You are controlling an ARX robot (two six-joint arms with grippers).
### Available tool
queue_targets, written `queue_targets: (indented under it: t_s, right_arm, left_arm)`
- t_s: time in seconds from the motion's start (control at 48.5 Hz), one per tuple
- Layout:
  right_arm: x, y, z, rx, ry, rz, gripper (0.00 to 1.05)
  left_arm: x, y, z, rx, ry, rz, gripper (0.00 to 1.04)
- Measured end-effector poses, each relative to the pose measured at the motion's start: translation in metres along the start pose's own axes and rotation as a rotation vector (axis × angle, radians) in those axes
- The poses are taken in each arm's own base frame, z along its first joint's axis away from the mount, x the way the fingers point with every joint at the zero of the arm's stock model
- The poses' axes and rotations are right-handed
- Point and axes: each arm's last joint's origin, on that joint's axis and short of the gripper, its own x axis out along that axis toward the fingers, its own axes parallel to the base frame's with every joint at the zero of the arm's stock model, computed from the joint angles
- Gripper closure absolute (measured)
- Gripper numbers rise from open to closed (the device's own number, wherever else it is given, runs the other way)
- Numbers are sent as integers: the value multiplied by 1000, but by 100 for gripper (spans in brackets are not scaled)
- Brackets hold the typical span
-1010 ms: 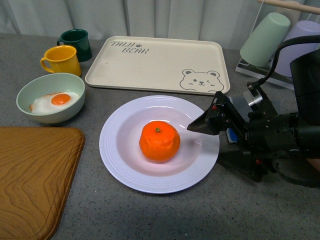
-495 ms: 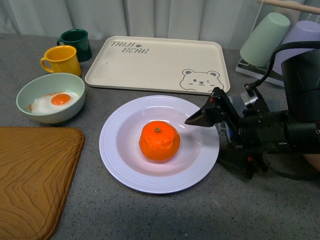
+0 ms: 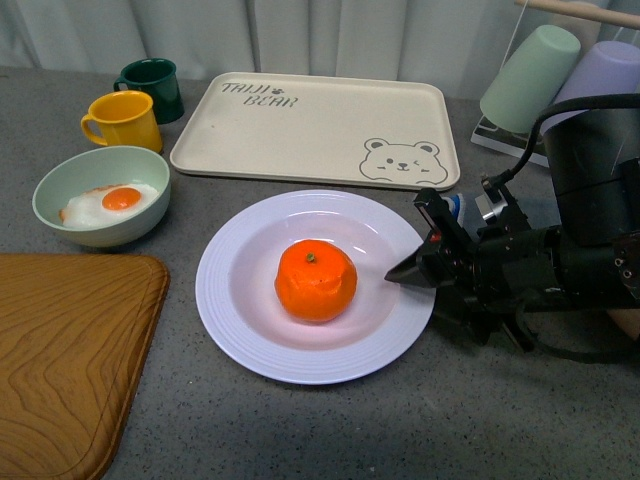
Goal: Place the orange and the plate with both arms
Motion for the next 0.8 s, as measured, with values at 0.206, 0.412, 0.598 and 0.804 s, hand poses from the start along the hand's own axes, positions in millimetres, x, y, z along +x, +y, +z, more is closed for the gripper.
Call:
queue_targets:
  t_s: [0.206, 0.412, 0.598, 0.804]
  right_arm:
    - [-2, 7, 4, -27, 26, 42, 101]
    - [-5, 13, 6, -89, -7, 71, 102]
    - [-8, 14, 5, -124, -38, 118, 102]
    - [-14, 24, 13, -156, -87, 177, 103]
  left_arm:
    - [0, 0, 0, 0, 0, 0, 7]
    - [0, 0, 0, 0, 0, 0, 7]
    - [0, 0, 0, 0, 0, 0, 7]
    - [0, 0, 0, 0, 0, 0, 7]
